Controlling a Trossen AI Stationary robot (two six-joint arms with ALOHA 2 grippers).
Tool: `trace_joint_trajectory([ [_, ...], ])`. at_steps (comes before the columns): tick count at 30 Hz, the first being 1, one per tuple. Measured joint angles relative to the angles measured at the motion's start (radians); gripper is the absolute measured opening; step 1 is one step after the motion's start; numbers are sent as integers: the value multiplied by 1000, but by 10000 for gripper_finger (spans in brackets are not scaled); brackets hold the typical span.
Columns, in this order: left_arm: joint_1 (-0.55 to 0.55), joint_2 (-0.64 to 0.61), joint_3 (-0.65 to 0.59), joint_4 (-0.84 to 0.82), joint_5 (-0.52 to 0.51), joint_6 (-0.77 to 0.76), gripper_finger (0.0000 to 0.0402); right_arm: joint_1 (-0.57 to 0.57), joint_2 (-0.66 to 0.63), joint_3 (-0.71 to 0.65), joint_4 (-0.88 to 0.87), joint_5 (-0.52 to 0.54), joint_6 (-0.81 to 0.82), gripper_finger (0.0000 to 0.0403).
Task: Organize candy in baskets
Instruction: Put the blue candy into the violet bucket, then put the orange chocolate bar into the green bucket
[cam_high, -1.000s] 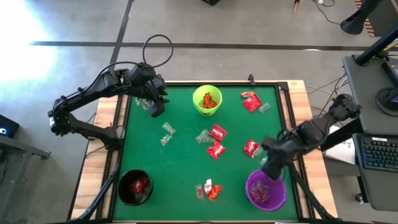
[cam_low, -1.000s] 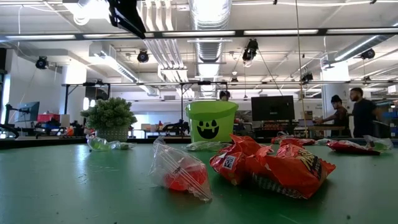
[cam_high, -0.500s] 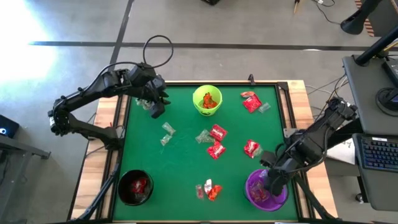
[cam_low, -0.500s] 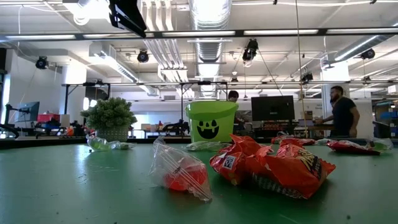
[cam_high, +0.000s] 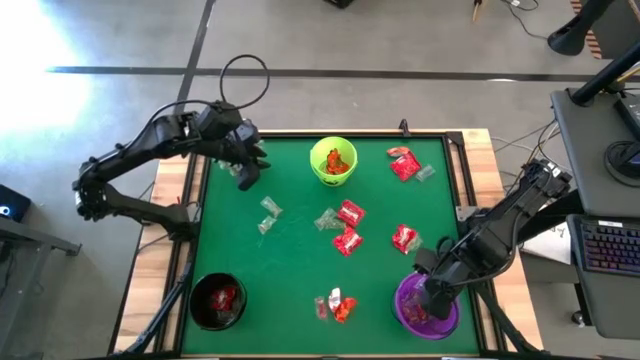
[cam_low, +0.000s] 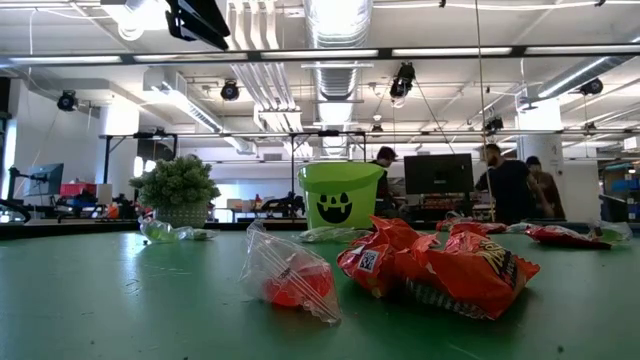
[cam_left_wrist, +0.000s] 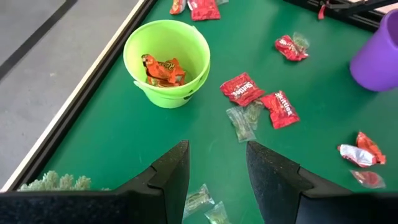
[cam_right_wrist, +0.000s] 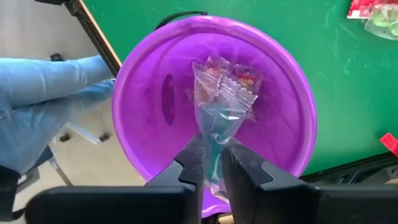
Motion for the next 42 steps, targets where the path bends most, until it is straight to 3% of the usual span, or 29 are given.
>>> trace_joint_trajectory([
  [7,-1,-35,0,-20,0,-27,141,0,-2,0,1,-7,5,66],
  [17,-31,-63,0,-24,0,-119,141,0,-1,0,-7,5,-11,148],
  [23,-53,-43,0,-32,1,-180,141,-16,-7,0,-8,122,-50,175],
  [28,-52,-11,0,-35,0,-183,141,-70,-15,0,-8,171,-52,178],
  [32,-52,28,0,-36,2,-187,141,-128,-18,0,-10,279,-65,178],
  [36,-52,67,0,-33,67,-176,141,-206,-28,0,-11,373,-114,178],
  [42,-54,93,0,14,133,-111,141,-329,-43,0,-12,412,-176,176],
])
